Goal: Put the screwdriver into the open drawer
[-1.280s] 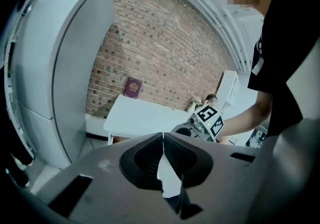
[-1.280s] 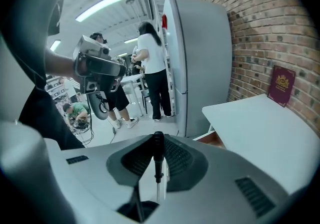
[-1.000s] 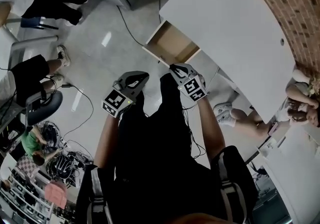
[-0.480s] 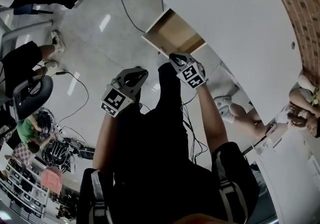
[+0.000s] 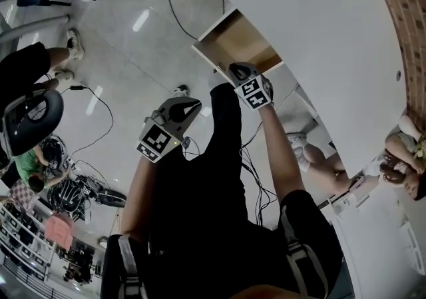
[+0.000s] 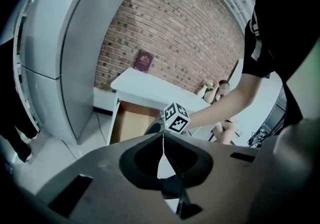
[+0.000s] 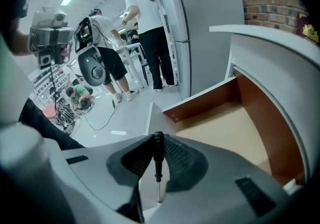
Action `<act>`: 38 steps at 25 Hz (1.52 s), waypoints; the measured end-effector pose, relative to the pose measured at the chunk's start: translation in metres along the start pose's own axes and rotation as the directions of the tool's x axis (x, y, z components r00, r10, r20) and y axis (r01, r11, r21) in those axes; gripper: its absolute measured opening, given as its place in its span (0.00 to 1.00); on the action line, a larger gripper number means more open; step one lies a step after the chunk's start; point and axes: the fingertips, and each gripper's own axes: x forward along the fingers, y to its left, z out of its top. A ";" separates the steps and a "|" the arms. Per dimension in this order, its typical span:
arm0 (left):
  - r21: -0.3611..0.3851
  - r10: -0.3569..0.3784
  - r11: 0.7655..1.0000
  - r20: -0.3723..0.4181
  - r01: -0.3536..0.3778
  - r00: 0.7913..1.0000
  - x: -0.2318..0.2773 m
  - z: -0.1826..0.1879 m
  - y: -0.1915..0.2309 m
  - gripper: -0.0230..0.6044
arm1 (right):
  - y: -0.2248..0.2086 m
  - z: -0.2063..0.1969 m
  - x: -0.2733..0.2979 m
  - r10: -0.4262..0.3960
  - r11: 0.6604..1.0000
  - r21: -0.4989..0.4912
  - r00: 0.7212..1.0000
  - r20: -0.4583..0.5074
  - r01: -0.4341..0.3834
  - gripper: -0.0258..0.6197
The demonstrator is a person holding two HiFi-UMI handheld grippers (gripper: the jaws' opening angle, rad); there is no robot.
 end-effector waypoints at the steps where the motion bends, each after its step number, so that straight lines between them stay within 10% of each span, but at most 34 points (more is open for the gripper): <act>1: -0.007 0.001 1.000 -0.001 -0.001 1.000 0.001 -0.004 -0.001 0.07 | -0.002 -0.005 0.007 0.004 1.000 0.004 1.000 -0.006 -0.004 0.23; 38: -0.196 0.092 0.977 0.036 -0.083 0.995 0.007 -0.075 0.021 0.07 | -0.062 -0.065 0.160 -0.038 0.998 -0.055 0.985 -0.168 0.029 0.22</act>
